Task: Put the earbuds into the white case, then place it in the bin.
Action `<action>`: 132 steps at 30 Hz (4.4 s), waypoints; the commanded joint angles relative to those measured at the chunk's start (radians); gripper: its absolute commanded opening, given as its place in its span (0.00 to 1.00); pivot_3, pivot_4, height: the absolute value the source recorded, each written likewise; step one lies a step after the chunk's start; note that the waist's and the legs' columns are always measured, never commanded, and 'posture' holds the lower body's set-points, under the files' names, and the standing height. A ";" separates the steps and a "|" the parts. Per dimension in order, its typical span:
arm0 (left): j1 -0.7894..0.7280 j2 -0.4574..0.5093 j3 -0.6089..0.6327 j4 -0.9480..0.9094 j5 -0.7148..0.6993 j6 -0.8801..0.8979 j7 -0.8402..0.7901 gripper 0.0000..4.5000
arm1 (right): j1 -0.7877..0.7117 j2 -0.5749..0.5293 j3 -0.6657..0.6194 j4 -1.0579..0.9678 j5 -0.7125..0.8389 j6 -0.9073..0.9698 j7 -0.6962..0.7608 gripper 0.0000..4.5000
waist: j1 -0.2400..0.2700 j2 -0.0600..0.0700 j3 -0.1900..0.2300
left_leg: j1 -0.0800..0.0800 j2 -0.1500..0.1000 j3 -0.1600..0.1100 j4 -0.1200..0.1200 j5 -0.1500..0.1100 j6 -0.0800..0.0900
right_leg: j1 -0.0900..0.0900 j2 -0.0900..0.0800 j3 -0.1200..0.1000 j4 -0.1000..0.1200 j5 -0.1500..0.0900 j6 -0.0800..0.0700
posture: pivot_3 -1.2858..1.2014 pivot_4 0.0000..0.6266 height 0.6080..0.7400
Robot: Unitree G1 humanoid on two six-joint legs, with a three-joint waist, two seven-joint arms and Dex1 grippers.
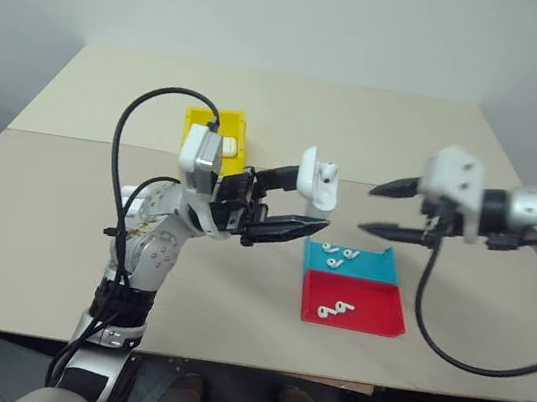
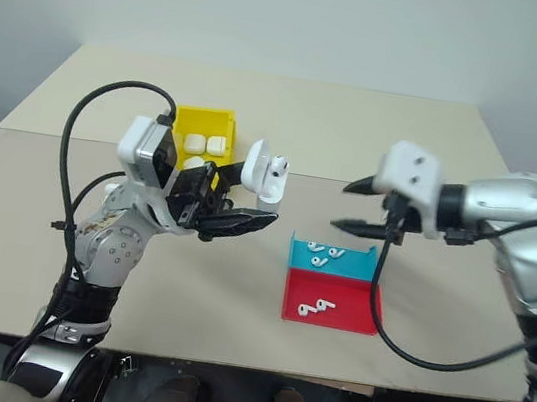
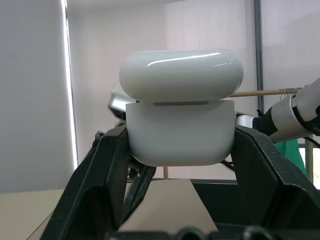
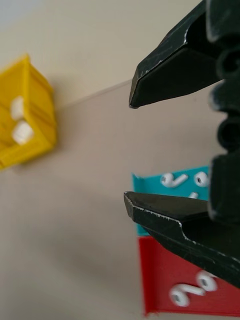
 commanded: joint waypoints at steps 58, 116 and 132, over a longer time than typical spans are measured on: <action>0.148 0.064 0.022 -0.223 0.004 -0.054 0.171 0.61 | -0.369 0.423 0.246 1.013 -0.710 -0.878 0.141 0.14 | -0.010 0.001 0.001 | 0.006 -0.001 -0.009 -0.001 0.000 -0.002 | 0.003 -0.002 0.000 0.004 0.001 -0.002 | 0.52 0.24 1.00; -0.082 -0.004 -0.008 0.067 -0.021 -0.014 -0.043 0.61 | 0.270 0.216 -0.568 -0.715 1.196 0.644 -0.915 0.30 | 0.018 0.003 0.003 | -0.003 -0.001 -0.011 0.001 0.000 -0.001 | 0.000 -0.001 -0.002 -0.001 0.001 0.000 | 0.52 0.24 1.00; -0.050 0.002 -0.012 0.059 0.009 -0.029 -0.032 0.61 | 0.386 0.107 -0.697 -0.716 1.233 0.608 -0.676 0.72 | 0.020 0.003 0.003 | -0.005 -0.001 -0.011 0.001 0.000 0.000 | 0.001 -0.001 -0.003 -0.003 0.001 0.000 | 0.52 0.24 1.00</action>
